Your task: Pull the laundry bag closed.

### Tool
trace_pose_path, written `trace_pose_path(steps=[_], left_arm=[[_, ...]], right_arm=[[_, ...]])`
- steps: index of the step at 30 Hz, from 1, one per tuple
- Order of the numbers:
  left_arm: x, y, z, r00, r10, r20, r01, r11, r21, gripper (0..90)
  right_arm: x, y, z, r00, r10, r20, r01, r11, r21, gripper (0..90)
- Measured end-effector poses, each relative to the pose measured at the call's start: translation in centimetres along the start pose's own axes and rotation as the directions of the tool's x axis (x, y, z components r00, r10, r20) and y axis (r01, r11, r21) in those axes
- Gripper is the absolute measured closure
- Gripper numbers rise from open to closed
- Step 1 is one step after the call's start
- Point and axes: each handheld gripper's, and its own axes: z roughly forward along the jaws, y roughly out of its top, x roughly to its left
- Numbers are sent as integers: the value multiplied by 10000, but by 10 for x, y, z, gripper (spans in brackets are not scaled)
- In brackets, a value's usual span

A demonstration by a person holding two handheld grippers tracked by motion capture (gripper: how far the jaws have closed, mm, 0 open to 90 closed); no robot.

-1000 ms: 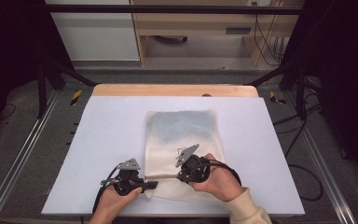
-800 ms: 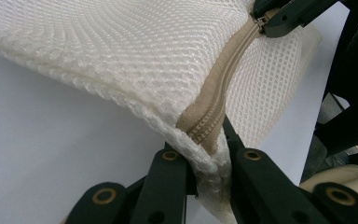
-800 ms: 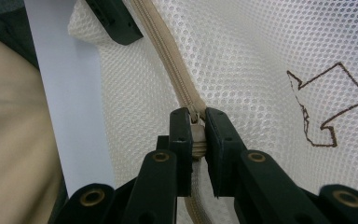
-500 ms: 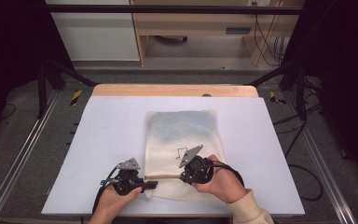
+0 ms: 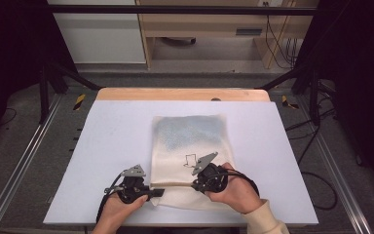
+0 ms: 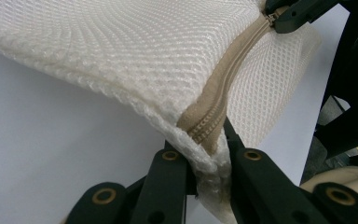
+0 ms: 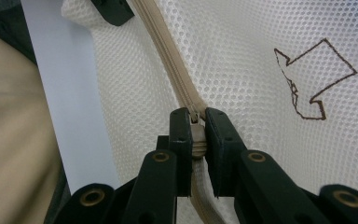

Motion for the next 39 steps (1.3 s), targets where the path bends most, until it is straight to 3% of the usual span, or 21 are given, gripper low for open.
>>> trace_pose_path(steps=[23, 39], left_arm=[[1, 0, -1, 10000, -7, 2, 7, 10000, -7, 849], [1, -1, 0, 10000, -11, 6, 11, 10000, 33, 850]], right_arm=[[-4, -20, -12, 9988, 434, 231, -432, 9990, -107, 818], [-5, -24, -14, 9987, 421, 274, -415, 9989, -207, 818]])
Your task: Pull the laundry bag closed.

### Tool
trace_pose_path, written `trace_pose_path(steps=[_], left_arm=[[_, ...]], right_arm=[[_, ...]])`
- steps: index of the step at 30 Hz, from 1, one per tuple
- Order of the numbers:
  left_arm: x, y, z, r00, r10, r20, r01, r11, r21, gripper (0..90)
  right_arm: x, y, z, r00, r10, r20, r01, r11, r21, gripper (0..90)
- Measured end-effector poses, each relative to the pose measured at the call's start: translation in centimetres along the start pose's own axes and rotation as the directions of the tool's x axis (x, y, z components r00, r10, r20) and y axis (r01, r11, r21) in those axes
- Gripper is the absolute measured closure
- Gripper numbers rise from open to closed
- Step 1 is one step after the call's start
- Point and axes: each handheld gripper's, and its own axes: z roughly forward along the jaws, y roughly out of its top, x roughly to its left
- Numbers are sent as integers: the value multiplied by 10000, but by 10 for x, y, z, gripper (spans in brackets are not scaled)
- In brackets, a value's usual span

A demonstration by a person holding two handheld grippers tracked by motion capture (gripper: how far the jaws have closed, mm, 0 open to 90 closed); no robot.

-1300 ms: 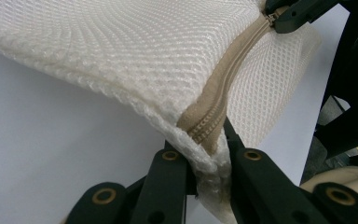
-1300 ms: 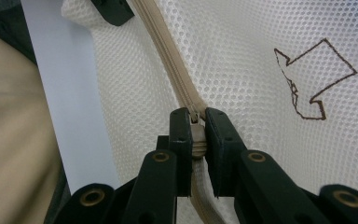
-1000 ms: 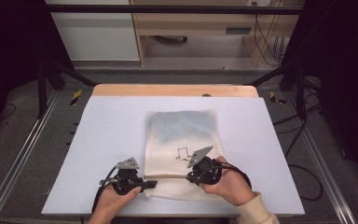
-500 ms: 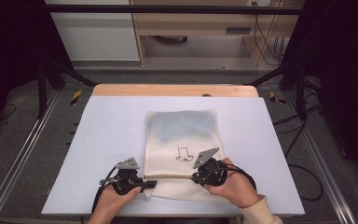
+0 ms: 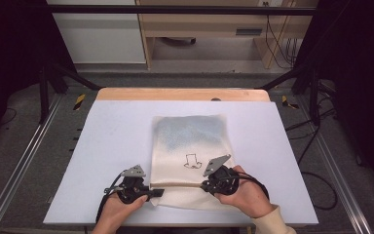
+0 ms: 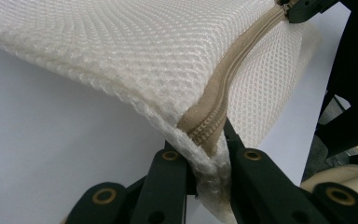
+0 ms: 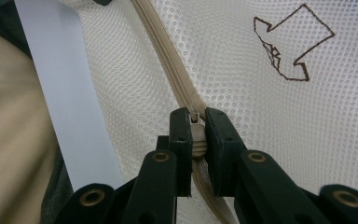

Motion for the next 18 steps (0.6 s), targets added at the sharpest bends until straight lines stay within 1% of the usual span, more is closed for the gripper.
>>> trace_pose_path(steps=[9, 18], left_arm=[[-2, 1, -1, 9998, 168, -58, -168, 9999, 13, 850], [-2, 1, -1, 9998, 178, -67, -178, 9998, -4, 849]], right_arm=[[0, -1, 0, 10000, 67, -5, -67, 10000, -14, 818], [0, -2, -1, 10000, 86, 15, -86, 10000, 17, 818]])
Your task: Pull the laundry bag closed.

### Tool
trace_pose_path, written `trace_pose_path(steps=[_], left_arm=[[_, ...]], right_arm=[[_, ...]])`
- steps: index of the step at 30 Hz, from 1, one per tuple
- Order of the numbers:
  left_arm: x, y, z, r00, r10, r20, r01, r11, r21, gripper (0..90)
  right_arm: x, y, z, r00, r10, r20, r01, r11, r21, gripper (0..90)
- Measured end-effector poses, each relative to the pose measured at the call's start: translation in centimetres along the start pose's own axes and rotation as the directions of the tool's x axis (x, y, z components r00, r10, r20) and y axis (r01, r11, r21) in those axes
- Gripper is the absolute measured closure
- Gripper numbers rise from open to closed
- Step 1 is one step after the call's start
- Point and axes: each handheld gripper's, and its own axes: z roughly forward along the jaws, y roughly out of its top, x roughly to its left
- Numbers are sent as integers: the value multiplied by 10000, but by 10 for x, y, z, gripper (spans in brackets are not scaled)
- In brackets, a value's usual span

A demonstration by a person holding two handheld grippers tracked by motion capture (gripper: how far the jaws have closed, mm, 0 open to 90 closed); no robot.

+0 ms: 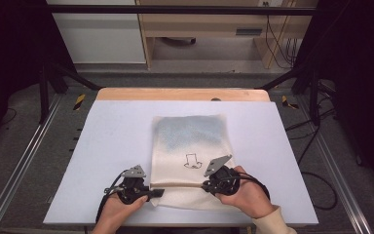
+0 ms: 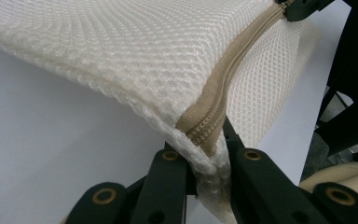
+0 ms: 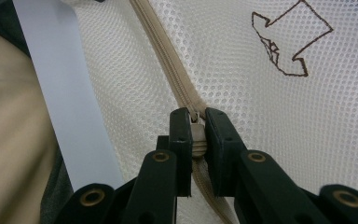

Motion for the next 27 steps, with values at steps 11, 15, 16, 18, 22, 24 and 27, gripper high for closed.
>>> trace_pose_path(steps=[11, 15, 16, 18, 22, 24, 27], left_arm=[[1, 0, 0, 10000, -41, 16, 41, 10000, 1, 850], [1, 0, 0, 10000, -45, 14, 45, 10000, 3, 850], [1, 0, -1, 10000, -52, 15, 52, 10000, -10, 850], [1, 0, 0, 10000, -45, 23, 45, 10000, -13, 850], [1, 0, -1, 10000, -47, 22, 47, 10000, -16, 849], [1, 0, -1, 10000, -49, 13, 49, 10000, -29, 849], [1, 1, -2, 10000, -34, 41, 34, 10000, -43, 850]], right_arm=[[-1, -3, -3, 10000, 67, 68, -67, 9999, -82, 818], [-3, -6, -5, 9998, 152, 114, -151, 9999, -84, 818], [-3, -7, -6, 9998, 172, 124, -172, 9998, -49, 818], [-3, -8, -6, 9997, 211, 115, -210, 9997, -77, 818], [-3, -10, -8, 9997, 232, 87, -231, 9997, -114, 818], [-4, -12, -8, 9995, 258, 169, -256, 9996, -112, 818], [-4, -15, -10, 9992, 357, 159, -355, 9993, -138, 818]])
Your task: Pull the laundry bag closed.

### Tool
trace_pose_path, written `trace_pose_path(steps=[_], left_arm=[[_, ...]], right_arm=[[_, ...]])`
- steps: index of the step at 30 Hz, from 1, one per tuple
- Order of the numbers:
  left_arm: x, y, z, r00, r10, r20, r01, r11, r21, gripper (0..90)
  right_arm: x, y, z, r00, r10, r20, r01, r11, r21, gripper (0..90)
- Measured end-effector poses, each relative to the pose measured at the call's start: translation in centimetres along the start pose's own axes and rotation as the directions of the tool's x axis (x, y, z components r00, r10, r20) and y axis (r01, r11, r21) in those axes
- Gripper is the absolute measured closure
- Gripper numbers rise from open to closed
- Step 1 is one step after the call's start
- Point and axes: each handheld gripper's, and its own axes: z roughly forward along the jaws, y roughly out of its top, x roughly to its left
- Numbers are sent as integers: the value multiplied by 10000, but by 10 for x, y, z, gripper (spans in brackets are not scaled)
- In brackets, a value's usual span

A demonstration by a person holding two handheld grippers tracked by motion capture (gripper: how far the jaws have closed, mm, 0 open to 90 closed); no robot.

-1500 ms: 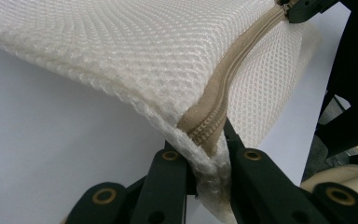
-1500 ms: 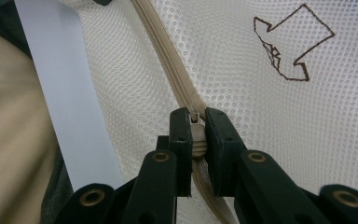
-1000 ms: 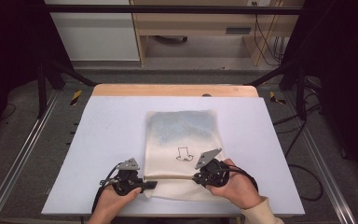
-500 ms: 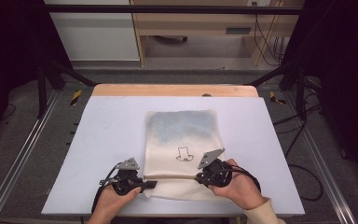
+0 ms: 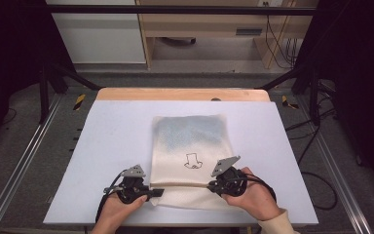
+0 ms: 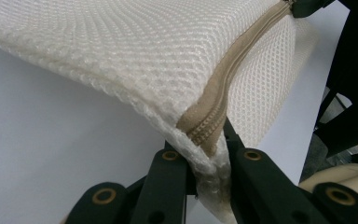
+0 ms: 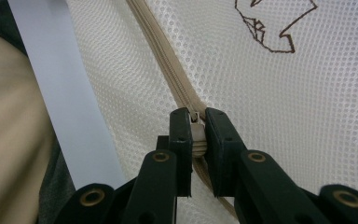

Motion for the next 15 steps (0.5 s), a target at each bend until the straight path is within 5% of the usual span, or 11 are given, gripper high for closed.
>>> trace_pose_path(steps=[15], left_arm=[[1, 0, -1, 10000, -28, -4, 28, 10000, -43, 849]], right_arm=[[-5, -15, -9, 9988, 430, 227, -427, 9990, -110, 818]])
